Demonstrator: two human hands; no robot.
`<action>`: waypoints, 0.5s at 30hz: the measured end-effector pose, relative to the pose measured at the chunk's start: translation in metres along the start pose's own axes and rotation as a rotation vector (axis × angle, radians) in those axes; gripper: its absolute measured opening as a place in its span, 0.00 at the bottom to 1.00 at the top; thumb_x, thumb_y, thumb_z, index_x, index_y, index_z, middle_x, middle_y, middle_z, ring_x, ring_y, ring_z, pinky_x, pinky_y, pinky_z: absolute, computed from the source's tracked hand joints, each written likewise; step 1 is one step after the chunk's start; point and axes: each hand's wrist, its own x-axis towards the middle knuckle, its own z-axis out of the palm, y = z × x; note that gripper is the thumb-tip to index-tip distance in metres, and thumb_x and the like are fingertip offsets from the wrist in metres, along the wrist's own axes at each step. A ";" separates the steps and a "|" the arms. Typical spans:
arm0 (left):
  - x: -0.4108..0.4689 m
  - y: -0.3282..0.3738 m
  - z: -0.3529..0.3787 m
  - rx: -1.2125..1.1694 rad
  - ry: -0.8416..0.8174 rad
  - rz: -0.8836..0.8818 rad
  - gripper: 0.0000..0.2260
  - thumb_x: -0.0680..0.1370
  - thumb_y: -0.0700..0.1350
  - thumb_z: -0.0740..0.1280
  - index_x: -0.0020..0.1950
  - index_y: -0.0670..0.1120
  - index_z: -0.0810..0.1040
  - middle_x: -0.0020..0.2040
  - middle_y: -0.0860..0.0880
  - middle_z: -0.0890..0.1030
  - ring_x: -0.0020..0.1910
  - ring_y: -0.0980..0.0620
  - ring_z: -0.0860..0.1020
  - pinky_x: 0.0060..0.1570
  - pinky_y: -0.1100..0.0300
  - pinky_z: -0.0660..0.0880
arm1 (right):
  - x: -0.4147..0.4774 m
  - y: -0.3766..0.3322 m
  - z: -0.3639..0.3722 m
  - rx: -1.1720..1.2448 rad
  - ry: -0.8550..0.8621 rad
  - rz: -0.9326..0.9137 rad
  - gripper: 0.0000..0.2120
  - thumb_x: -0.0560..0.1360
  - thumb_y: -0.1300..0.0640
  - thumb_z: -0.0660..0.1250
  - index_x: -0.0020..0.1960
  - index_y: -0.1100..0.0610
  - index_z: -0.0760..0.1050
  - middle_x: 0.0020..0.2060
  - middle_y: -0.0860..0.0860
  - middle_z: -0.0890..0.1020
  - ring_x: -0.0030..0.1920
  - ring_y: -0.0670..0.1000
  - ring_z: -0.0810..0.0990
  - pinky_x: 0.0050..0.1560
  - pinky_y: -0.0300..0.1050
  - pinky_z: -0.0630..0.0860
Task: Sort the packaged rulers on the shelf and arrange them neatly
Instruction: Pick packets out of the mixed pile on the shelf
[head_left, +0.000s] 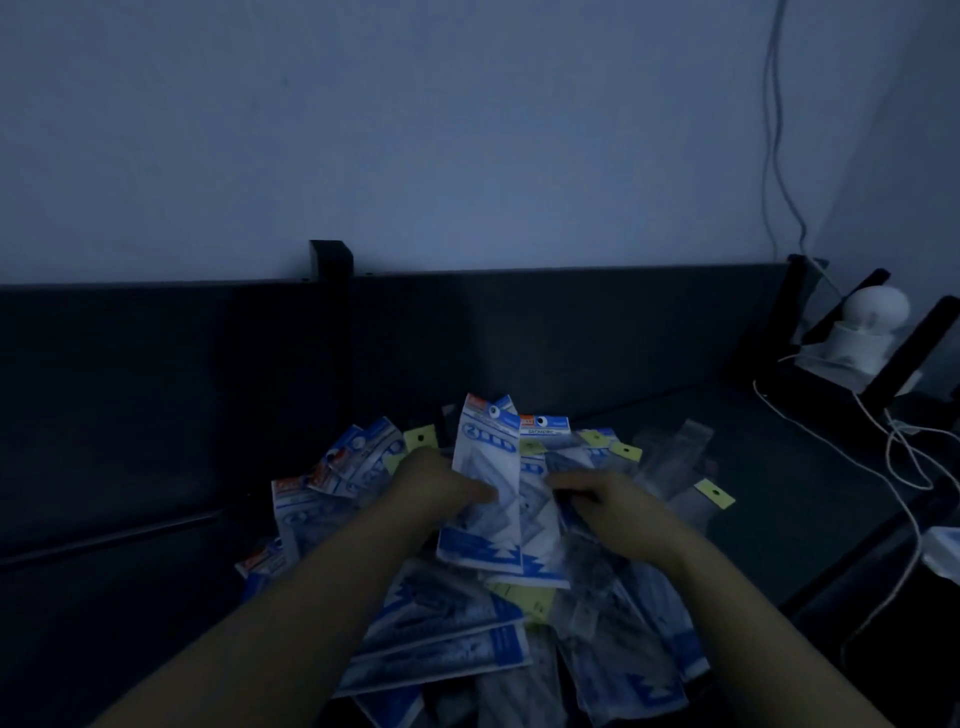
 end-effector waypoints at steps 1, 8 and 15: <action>0.002 0.001 0.003 0.026 0.002 -0.006 0.17 0.68 0.41 0.78 0.53 0.35 0.80 0.53 0.38 0.81 0.50 0.41 0.80 0.51 0.46 0.79 | 0.003 0.003 -0.001 -0.013 0.045 0.004 0.14 0.80 0.64 0.54 0.56 0.55 0.77 0.41 0.51 0.79 0.38 0.51 0.76 0.35 0.37 0.67; 0.009 0.005 0.021 0.257 0.025 0.034 0.33 0.66 0.47 0.80 0.66 0.39 0.72 0.62 0.39 0.77 0.57 0.39 0.77 0.54 0.47 0.77 | 0.008 0.014 -0.001 -0.121 0.022 0.038 0.09 0.79 0.58 0.60 0.51 0.62 0.76 0.46 0.55 0.79 0.46 0.56 0.78 0.42 0.46 0.71; 0.000 0.007 0.032 0.422 0.086 0.113 0.43 0.65 0.47 0.79 0.72 0.39 0.60 0.66 0.44 0.72 0.62 0.44 0.74 0.56 0.51 0.75 | 0.009 0.016 -0.004 -0.134 0.010 0.134 0.09 0.75 0.53 0.61 0.48 0.56 0.77 0.43 0.55 0.80 0.44 0.55 0.78 0.41 0.46 0.72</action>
